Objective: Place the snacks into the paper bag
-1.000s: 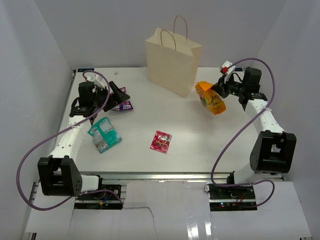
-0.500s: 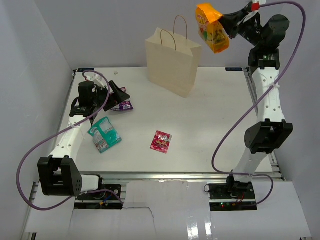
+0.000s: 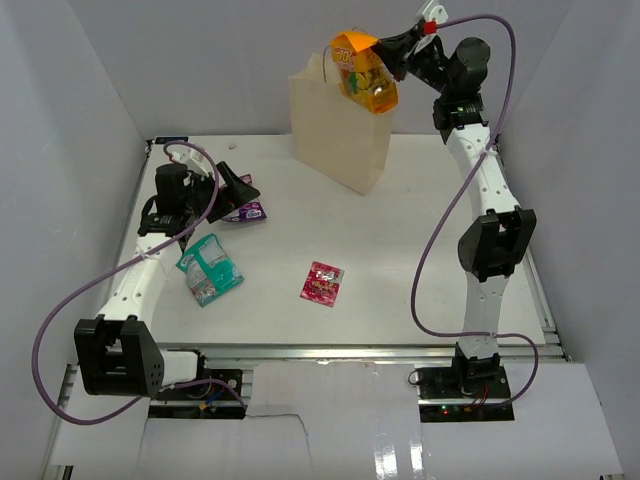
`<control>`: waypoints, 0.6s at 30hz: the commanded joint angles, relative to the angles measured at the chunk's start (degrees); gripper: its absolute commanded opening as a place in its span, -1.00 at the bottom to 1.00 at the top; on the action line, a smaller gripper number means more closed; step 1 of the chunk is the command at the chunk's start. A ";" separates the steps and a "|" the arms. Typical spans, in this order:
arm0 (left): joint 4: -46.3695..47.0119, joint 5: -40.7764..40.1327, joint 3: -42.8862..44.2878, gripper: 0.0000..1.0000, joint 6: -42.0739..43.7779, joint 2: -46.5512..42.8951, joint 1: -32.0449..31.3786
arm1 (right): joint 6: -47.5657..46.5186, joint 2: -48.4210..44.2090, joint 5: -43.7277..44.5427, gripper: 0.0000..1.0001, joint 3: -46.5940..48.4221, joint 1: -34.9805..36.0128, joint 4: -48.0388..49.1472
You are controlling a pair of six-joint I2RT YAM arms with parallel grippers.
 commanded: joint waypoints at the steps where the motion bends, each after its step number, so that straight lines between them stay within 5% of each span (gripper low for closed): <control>1: -0.57 0.30 -0.60 0.96 0.32 -2.55 -0.03 | -4.23 -2.39 5.02 -0.85 2.60 -1.21 8.04; 18: -0.75 0.65 -1.22 0.96 0.49 -2.28 -0.03 | 2.88 -9.50 0.54 -0.85 -3.21 -0.59 15.16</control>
